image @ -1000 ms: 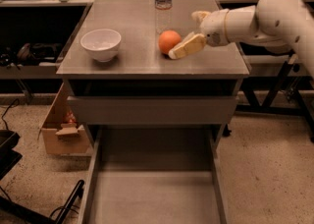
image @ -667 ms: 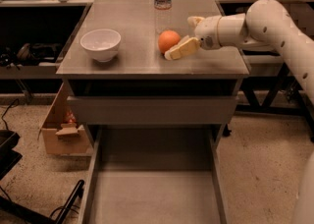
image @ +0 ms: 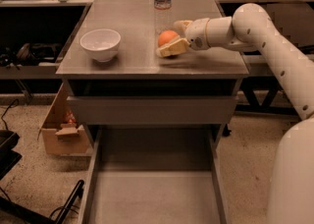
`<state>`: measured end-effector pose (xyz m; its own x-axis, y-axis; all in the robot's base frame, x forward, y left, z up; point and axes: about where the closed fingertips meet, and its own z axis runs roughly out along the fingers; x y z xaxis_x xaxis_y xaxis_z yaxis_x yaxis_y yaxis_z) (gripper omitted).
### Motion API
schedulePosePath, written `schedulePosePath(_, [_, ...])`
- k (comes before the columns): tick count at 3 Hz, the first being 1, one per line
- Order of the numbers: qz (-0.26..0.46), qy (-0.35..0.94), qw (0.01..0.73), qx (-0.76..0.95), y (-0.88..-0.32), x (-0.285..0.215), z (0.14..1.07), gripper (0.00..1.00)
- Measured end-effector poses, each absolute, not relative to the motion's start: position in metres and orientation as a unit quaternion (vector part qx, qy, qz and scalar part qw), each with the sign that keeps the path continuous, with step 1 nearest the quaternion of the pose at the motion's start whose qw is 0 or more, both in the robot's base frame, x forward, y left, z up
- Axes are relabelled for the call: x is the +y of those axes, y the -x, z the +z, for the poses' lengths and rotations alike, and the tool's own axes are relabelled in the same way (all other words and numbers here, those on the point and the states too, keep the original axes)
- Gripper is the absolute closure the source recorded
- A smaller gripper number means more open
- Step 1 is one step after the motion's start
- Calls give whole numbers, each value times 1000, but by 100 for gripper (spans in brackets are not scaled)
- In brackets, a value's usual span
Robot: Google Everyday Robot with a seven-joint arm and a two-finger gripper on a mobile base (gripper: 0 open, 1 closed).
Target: Place orange into middle drawer
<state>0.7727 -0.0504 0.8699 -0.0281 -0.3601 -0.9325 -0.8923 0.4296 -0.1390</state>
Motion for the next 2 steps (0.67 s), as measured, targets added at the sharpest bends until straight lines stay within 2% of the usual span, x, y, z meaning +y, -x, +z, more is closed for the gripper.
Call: schedulePosePath(2, [267,464,504,678,-772,-38,853,64])
